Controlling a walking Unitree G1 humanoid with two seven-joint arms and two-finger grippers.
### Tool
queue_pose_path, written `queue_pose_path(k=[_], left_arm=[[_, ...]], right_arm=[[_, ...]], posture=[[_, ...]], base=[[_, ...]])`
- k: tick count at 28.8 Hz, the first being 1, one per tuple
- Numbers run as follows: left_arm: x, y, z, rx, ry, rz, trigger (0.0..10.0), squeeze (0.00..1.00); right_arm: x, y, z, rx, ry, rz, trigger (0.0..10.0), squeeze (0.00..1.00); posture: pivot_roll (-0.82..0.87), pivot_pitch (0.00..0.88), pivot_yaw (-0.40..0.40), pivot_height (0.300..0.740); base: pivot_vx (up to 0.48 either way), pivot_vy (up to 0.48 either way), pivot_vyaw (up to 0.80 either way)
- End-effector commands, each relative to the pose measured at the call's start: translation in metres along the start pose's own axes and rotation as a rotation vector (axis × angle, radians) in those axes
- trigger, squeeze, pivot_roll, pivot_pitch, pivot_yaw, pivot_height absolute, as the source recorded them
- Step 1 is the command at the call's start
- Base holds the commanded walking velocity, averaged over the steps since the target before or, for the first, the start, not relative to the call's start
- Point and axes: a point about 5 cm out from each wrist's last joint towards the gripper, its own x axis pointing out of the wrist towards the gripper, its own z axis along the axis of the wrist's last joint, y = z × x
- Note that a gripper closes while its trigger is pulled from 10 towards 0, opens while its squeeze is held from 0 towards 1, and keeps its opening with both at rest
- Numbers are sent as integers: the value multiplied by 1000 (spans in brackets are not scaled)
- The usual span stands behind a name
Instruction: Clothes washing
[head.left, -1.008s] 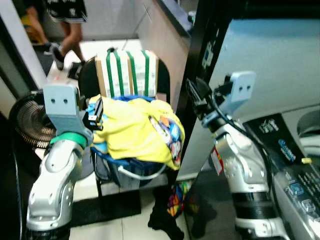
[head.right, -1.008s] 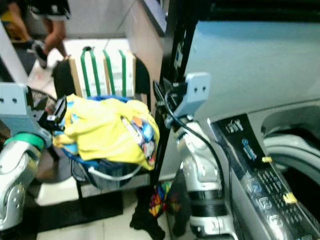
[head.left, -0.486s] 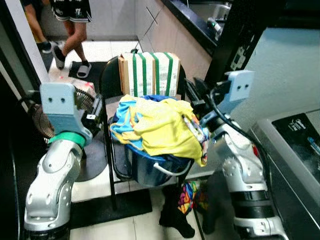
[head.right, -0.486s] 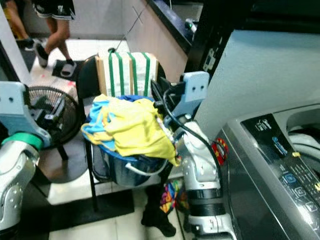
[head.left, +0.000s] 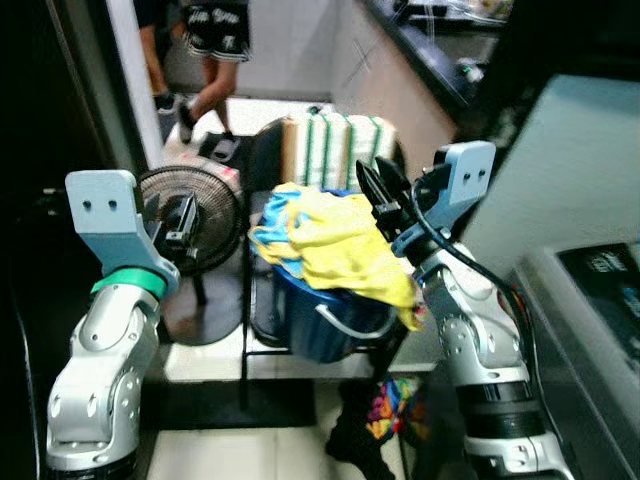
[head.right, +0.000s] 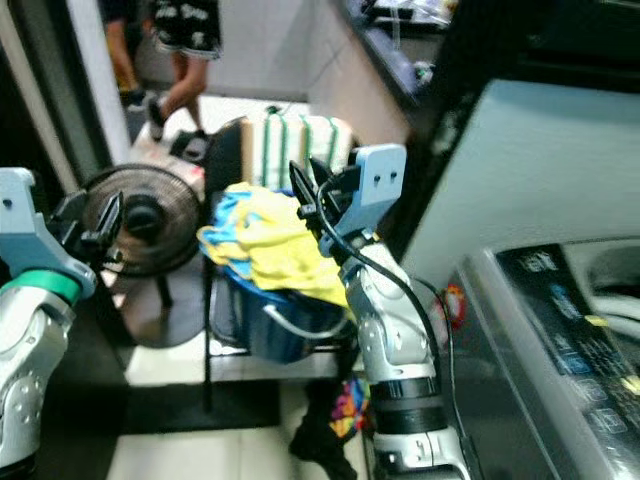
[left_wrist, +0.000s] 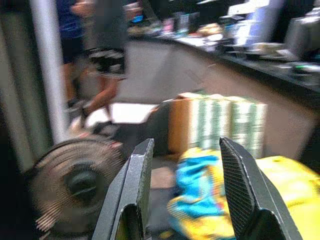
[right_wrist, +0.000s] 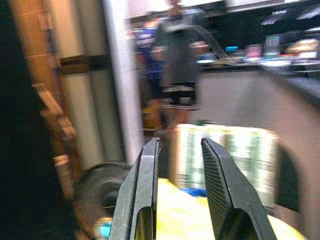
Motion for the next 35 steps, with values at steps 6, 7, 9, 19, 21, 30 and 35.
queue_pose_path(k=[6,7,9,19,21,30,35], left_arm=[[3,1,-3,-9,0,18,10000,0],[3,1,-7,-32,16,19,10000,0],[1,9,-20,-57,78,59,10000,0],[-10,9,-73,48,256,70,10000,0],[-11,6,-74,35,254,59,10000,0],[-10,-1,-70,-10,208,22,10000,0],[-7,-4,-65,-17,163,-15,10000,0]], right_arm=[[-1,-5,0,-22,10,-25,10000,0],[-2,-11,-2,-63,23,-66,10000,0],[-7,-28,-6,-184,65,-171,10000,0],[-51,-55,-34,-202,193,-256,10000,0],[-53,-57,-36,-196,201,-264,10000,0],[-48,-52,-34,-196,177,-251,10000,0],[-41,-40,-33,-246,162,-180,10000,0]], posture=[[163,0,4,740],[158,0,3,740],[143,0,-1,740],[103,0,-26,740],[99,0,-23,740],[87,0,-4,740],[96,0,-4,740]], base=[[0,0,0],[0,0,0],[0,0,0],[0,0,0],[0,0,0],[0,0,0],[365,0,800]])
